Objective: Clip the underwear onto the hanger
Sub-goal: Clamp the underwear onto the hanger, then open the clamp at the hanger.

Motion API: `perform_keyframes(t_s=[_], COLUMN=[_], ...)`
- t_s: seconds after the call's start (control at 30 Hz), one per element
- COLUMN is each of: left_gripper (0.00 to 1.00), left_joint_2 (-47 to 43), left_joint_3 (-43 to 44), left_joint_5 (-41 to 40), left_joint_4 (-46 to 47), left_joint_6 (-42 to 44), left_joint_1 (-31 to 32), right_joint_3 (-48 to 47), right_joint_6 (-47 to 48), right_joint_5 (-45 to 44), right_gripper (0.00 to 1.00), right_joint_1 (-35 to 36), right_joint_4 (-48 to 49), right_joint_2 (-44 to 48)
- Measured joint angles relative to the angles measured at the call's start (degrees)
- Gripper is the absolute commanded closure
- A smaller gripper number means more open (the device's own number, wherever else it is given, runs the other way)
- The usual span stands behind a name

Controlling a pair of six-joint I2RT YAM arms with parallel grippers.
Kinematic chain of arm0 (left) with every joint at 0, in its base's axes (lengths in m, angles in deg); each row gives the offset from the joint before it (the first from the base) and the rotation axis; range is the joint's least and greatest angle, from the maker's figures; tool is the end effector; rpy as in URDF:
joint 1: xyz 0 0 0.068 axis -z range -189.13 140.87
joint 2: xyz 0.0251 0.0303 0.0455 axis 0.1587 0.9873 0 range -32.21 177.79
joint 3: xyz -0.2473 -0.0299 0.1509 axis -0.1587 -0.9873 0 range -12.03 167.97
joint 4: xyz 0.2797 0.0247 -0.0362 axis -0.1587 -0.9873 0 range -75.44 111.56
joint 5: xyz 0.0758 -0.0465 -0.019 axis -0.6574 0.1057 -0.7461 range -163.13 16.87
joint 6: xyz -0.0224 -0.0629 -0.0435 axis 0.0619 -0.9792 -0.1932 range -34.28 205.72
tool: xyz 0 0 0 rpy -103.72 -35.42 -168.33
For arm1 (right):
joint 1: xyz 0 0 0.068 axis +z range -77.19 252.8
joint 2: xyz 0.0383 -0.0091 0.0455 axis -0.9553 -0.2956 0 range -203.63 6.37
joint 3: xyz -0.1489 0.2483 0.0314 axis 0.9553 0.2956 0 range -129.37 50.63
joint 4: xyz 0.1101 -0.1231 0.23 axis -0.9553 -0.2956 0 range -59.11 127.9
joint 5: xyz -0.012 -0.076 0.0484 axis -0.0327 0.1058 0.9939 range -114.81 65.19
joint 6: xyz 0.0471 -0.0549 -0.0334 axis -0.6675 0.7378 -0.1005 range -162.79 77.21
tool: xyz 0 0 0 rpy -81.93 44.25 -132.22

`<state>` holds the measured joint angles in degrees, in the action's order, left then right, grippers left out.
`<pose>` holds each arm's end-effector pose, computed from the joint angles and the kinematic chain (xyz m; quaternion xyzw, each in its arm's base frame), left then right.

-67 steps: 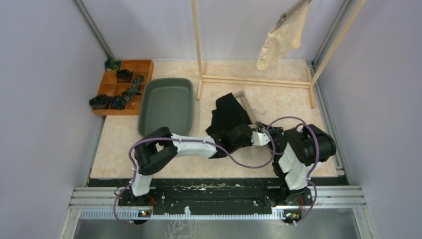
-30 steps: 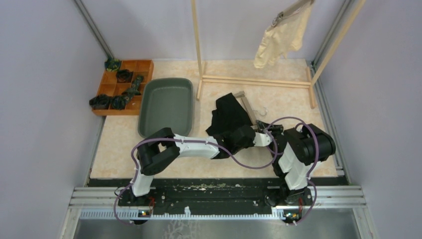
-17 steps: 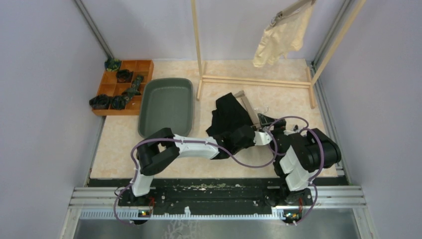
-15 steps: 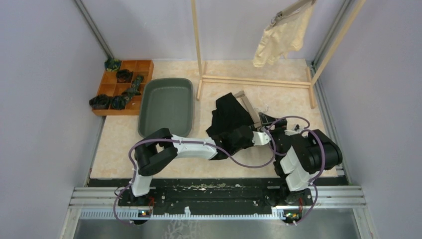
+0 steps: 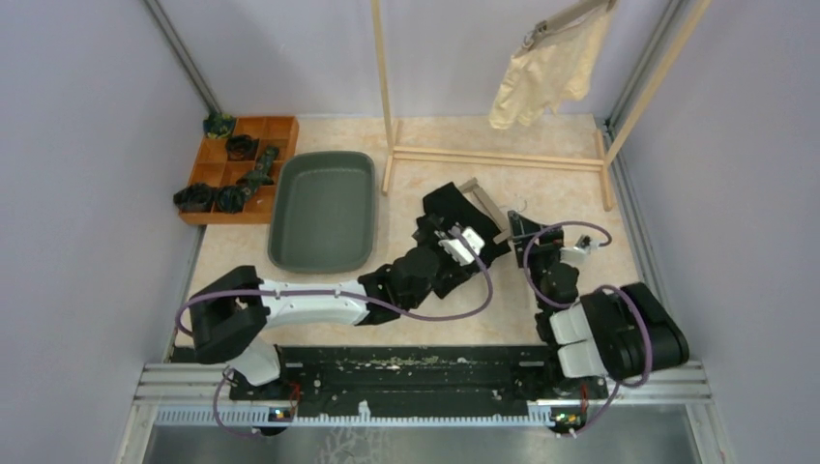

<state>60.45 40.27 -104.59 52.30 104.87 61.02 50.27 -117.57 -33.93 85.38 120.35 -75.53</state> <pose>0.1718 -0.3705 0.2462 0.3924 0.6460 -0.0804 0.6498 0.2177 0.0373 0.1395 0.4098 0.5695 0.4502 0.5523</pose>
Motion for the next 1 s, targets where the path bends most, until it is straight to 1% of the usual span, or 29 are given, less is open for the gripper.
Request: perform_keyframes(t_s=[0.1,0.23,0.33,0.47,0.57,0.7,0.8,0.9,1.0], left_gripper=[0.00,0.00,0.00,0.02,0.03,0.04,0.06,0.07,0.07], left_joint_2=[-1.5,-2.6,-3.1,-3.1,-2.7,-0.6,1.5,3.6,5.4], left_joint_3=[-1.1,-2.2,-2.9,-3.3,-3.3,-3.3,-3.2,-2.8,-1.7], left_joint_5=[-2.7,-3.0,-1.9,-0.6,0.8,4.6,9.0,14.7,18.1], left_joint_4=[2.8,3.6,3.6,3.4,3.5,3.6,3.5,3.5,3.6], left_joint_6=[-2.1,-6.5,-10.2,-13.9,-16.2,-19.6,-22.4,-26.3,-29.0], left_joint_1=[-0.2,-1.1,-2.1,-3.8,-4.6,-6.3,-8.3,-12.3,-15.6], right_joint_3=[0.0,0.0,0.0,-0.2,-0.3,-1.7,-3.6,-5.7,-8.1], right_joint_6=[2.9,8.1,11.8,15.7,18.1,20.6,22.8,25.7,28.6], right_joint_5=[-1.7,-5.7,-9.6,-14.1,-15.8,-16.0,-15.0,-13.6,-11.8], right_gripper=[0.05,0.04,0.04,0.04,0.03,0.02,0.02,0.02,0.02], right_joint_1=[0.0,0.0,0.0,0.0,0.0,0.0,0.0,0.0,0.0], right_joint_4=[-7.6,-28.0,-41.4,-55.9,-64.2,-70.4,-72.0,-73.0,-73.6], right_joint_2=[9.3,31.1,44.9,57.6,60.8,59.7,56.6,53.3,50.1])
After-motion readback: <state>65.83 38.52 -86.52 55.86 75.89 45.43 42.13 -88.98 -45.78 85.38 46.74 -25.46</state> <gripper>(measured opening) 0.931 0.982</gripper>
